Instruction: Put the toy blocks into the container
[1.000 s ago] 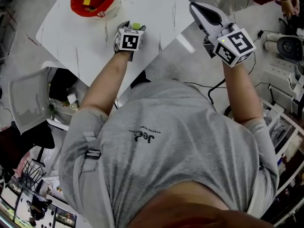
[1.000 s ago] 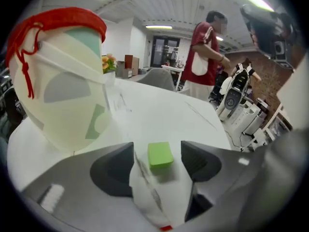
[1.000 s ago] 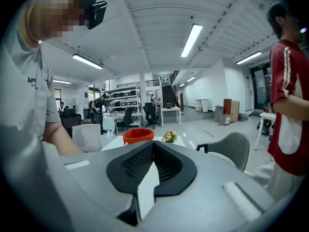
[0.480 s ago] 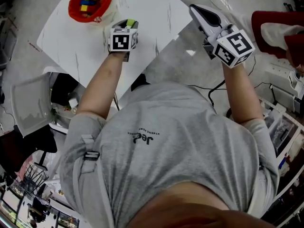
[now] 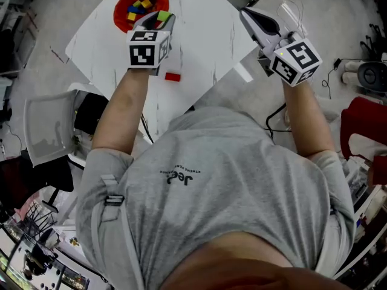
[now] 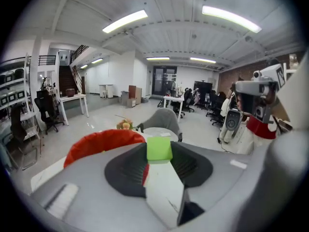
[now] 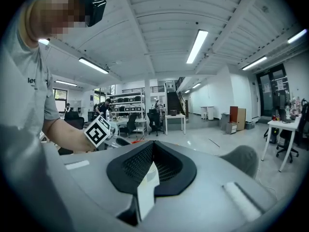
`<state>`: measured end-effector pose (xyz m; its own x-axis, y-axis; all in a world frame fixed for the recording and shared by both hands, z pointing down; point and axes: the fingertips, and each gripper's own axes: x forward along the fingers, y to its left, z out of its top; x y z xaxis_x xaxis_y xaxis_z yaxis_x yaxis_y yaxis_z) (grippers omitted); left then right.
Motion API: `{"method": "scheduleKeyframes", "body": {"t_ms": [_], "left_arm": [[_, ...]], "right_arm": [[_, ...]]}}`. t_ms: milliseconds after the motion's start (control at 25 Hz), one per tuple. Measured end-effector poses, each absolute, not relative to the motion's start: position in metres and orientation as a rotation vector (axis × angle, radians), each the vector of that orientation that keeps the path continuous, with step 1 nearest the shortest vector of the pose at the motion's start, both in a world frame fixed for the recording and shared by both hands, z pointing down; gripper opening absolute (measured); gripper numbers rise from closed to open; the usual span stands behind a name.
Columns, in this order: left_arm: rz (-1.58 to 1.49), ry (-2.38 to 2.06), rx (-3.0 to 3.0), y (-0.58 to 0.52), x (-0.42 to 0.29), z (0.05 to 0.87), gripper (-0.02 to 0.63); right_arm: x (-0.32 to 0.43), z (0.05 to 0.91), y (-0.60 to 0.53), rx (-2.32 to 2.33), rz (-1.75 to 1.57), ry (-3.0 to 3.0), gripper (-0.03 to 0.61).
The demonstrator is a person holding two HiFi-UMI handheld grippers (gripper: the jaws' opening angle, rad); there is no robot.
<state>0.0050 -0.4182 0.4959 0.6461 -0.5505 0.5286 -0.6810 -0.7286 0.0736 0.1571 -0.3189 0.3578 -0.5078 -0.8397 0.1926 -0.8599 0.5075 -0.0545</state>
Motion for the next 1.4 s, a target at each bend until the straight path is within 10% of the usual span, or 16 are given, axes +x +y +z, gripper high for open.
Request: {"method": "scheduleKeyframes", "body": {"t_ms": [720, 840, 1400], "left_arm": [[0.7, -1.043, 2.515, -0.506, -0.053, 0.489, 0.201], [0.686, -0.989, 2.513, -0.508, -0.052, 0.495, 0.357], [0.68, -0.549, 2.883, -0.42, -0.029, 0.475, 0.356]], "right_arm": [[0.113, 0.36, -0.386, 1.403, 0.223, -2.623, 0.004], [0.106, 0.364, -0.393, 1.388, 0.231, -2.619, 0.003], [0.095, 0.367, -0.386, 1.352, 0.24, -2.623, 0.005]]}}
